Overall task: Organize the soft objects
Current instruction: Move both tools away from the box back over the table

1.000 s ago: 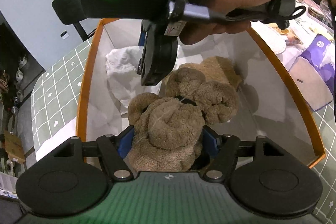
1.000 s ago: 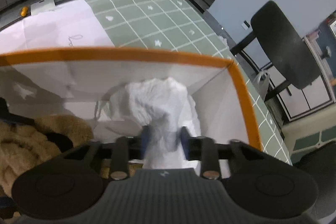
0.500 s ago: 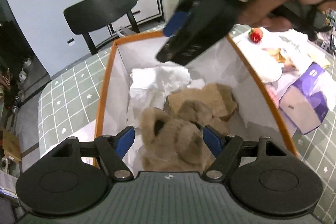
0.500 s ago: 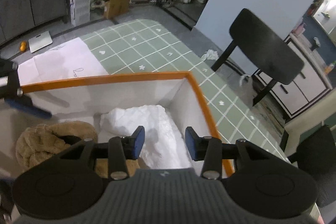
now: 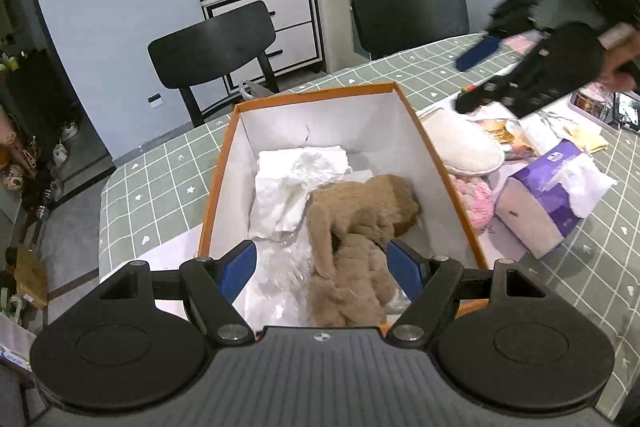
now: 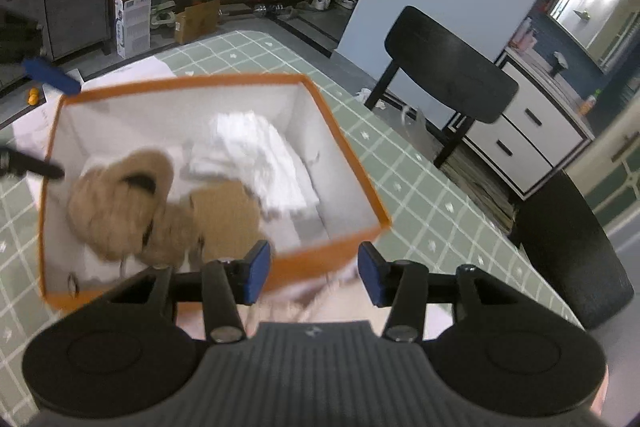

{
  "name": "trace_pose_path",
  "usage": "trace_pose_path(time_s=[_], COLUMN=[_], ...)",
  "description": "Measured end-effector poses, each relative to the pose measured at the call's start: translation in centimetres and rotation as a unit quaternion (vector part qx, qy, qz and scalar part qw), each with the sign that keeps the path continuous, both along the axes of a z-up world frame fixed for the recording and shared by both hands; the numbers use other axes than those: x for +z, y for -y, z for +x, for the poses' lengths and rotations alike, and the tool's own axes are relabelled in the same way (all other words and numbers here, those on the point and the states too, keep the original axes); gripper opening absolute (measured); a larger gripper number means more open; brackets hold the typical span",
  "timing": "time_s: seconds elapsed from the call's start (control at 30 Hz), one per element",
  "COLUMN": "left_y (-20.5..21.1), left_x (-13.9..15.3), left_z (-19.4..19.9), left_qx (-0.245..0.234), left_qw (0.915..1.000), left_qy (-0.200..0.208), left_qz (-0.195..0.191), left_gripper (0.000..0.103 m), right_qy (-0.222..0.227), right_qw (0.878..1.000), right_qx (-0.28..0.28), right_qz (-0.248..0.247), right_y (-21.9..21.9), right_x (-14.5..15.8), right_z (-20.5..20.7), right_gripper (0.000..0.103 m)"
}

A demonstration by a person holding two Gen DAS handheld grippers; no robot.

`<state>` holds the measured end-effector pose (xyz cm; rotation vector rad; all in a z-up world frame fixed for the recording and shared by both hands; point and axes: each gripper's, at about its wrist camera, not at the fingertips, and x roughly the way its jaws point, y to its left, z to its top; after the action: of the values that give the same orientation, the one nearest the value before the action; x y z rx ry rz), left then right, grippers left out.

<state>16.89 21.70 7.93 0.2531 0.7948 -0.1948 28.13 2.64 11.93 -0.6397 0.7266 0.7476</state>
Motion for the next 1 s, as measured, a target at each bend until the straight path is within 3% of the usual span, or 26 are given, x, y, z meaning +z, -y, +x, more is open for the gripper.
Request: trace_pose_path(time_s=[0.23,0.47,0.73,1.0], left_y=[2.4,5.8,11.1,14.5], left_x=[0.3,-0.2,-3.2,-8.0], left_z=[-1.8,-3.6,-6.6,-7.3], left_qx=[0.000,-0.035,-0.116,-0.131], left_qw=[0.9998,0.9991,0.9927,0.9901], left_qy=[0.012,0.013,0.001,-0.037], left_qz=[0.016,0.018,0.032,0.037], left_gripper=[0.087,0.087,0.087,0.088], right_qy=[-0.009,-0.017,-0.032,-0.072], right_qw=[1.000,0.999,0.997,0.995], right_qx=[-0.010,-0.028,-0.004,0.033], right_qz=[0.016,0.038,0.070,0.068], right_y=[5.7,10.7,14.0,16.7], right_x=[-0.4,-1.4,-2.6,-6.2], right_z=[-4.1,-7.1,-12.3,-16.8], right_gripper=[0.050,0.050,0.052,0.056])
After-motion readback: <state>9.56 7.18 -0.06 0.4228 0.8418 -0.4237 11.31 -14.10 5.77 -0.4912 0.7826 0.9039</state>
